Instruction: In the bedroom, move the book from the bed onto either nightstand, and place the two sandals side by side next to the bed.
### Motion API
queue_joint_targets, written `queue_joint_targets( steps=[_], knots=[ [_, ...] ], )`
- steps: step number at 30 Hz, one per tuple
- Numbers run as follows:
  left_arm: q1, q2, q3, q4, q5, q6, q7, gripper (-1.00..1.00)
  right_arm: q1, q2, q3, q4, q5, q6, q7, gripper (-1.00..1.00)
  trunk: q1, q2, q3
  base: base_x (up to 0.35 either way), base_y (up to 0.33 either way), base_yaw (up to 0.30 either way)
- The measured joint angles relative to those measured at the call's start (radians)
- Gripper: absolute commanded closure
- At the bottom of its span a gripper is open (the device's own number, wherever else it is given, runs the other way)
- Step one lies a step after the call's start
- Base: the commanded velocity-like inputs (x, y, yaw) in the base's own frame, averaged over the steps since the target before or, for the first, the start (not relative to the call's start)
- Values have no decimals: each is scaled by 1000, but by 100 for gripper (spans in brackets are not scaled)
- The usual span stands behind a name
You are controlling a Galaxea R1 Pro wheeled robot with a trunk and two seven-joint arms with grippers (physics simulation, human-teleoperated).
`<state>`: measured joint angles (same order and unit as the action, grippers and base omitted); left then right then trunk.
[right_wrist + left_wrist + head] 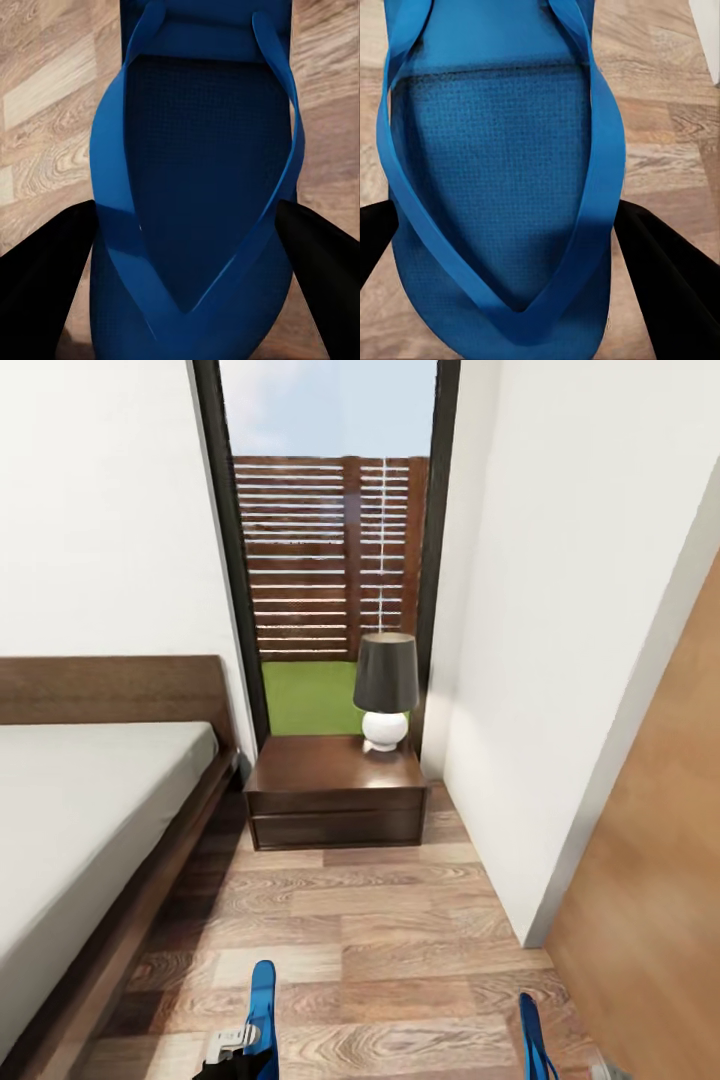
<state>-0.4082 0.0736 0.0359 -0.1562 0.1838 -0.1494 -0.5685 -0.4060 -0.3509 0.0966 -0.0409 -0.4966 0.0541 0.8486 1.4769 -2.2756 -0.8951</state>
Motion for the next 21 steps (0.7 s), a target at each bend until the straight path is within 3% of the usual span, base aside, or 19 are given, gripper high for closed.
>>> queue_joint_targets(
  steps=[6, 21],
  knots=[
    [0, 0, 0, 0, 0, 0, 0, 100, 0, 0, 0, 0, 0, 0, 0, 100, 0, 0, 0, 323, -34, 1],
    [1, 0, 0, 0, 0, 0, 0, 100, 0, 0, 0, 0, 0, 0, 0, 100, 0, 0, 0, 310, -144, 0]
  ],
)
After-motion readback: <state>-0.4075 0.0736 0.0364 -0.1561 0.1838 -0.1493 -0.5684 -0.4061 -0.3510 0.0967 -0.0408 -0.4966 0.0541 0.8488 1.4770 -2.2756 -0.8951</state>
